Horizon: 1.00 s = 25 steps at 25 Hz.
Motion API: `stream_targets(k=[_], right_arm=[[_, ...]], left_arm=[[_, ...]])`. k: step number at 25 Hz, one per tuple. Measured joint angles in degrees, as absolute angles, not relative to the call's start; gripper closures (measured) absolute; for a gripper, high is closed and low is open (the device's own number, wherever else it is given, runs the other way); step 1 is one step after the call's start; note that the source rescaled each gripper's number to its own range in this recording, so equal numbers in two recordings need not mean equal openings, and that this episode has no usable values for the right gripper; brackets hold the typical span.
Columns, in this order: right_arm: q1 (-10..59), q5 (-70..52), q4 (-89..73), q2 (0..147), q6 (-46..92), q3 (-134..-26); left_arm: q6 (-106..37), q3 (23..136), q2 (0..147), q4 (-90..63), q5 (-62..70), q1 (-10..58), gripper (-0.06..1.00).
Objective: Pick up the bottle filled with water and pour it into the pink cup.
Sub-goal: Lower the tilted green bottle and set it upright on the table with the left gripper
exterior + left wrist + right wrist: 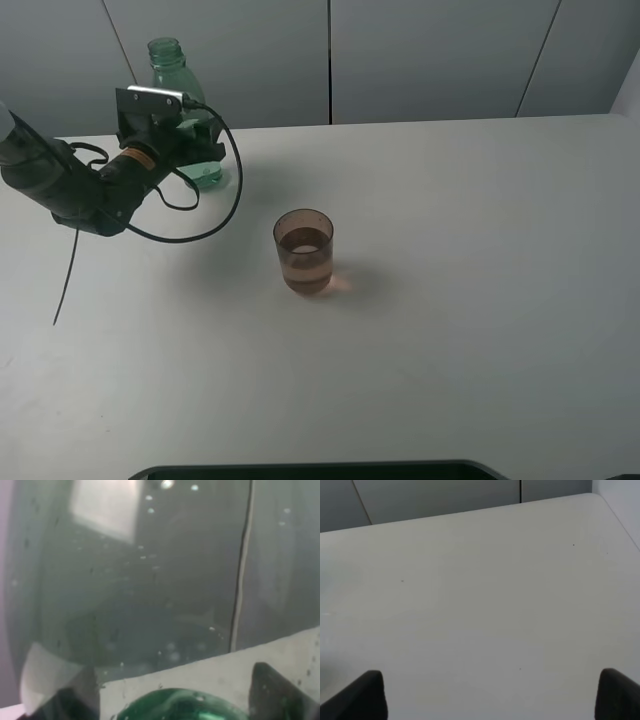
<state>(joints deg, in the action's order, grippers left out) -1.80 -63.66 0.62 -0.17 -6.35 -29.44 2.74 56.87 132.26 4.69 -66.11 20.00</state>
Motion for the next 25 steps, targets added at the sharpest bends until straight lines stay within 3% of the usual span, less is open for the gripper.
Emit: stream_targets(k=[25], right_arm=[[-1.8, -63.7, 0.6, -0.2, -6.7, -29.4]], left_arm=[[3.0, 56.9, 134.7, 4.5, -69.0, 20.0, 0.93]])
